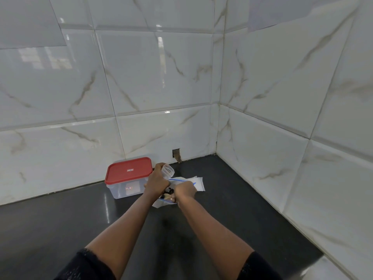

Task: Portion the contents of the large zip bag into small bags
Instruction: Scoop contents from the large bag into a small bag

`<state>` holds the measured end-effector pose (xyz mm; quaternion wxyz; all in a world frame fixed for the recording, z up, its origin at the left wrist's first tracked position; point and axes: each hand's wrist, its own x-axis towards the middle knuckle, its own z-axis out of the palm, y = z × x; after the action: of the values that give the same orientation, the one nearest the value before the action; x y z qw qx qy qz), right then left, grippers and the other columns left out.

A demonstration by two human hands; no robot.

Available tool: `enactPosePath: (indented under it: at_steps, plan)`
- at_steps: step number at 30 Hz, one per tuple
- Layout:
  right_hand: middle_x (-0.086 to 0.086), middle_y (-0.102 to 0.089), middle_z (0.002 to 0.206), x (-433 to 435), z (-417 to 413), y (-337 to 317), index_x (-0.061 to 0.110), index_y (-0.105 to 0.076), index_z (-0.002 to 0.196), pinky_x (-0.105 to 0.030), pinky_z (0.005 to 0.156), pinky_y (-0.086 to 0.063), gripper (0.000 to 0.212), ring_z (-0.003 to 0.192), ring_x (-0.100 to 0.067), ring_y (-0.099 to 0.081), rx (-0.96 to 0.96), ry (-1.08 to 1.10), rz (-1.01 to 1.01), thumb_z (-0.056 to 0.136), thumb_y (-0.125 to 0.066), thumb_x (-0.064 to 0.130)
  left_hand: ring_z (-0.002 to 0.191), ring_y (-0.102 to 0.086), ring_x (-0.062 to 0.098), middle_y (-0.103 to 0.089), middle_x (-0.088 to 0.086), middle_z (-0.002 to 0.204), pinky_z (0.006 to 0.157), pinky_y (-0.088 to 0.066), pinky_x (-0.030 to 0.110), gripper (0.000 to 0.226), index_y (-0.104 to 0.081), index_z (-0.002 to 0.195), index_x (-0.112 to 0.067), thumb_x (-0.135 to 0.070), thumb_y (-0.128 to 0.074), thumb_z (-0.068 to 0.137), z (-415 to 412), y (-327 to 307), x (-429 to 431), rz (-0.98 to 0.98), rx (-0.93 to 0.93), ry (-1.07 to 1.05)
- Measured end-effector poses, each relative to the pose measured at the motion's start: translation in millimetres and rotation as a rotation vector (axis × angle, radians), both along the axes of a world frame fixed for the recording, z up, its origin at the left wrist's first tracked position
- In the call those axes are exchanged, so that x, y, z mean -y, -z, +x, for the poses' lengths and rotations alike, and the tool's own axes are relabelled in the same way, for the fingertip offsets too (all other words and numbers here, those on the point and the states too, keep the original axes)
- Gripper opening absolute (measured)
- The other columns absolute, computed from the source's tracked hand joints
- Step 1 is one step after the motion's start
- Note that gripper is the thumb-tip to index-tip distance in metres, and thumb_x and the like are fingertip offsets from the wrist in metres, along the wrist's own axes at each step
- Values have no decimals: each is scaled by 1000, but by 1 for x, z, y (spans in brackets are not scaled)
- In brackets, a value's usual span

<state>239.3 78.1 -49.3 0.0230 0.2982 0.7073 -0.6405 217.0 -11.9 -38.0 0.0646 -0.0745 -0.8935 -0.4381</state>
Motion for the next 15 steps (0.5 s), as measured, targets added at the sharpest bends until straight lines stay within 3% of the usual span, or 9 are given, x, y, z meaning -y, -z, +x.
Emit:
enactPosePath:
  at_steps: [4,7,11,15]
  plan:
    - [-12,-45,69,-25,12,-7,0,-46,91,-26,41,-38,16,47,-18,-44,-24,-8,-46,92,-32,-8,105,-52,25,-53,7,113,90,-45,41,63,-39,126,-16,3,-65,71,-2,-1,-4,30,20,-16]
    - [-14,-45,75,-45,17,-11,-1,-44,88,-25,40,-36,18,46,-16,-42,-48,17,-62,91,-28,-9,104,-53,25,-55,7,114,89,-45,37,63,-40,127,-15,4,-64,72,-2,-1,-7,50,45,-24]
    - [-14,-44,66,-71,16,-17,-1,-46,72,-15,30,-32,26,33,-13,-40,-42,17,-28,88,-28,-11,105,-54,26,-56,7,115,94,-45,45,65,-40,126,-16,0,-67,70,-1,4,-11,58,69,-8]
    - [-14,-42,60,-98,24,-35,-2,-43,68,-11,27,-28,30,39,-15,-37,-40,-10,-21,89,-24,-13,103,-55,24,-58,3,112,94,-44,48,62,-43,123,-18,-8,-70,68,-1,10,-10,53,76,-26]
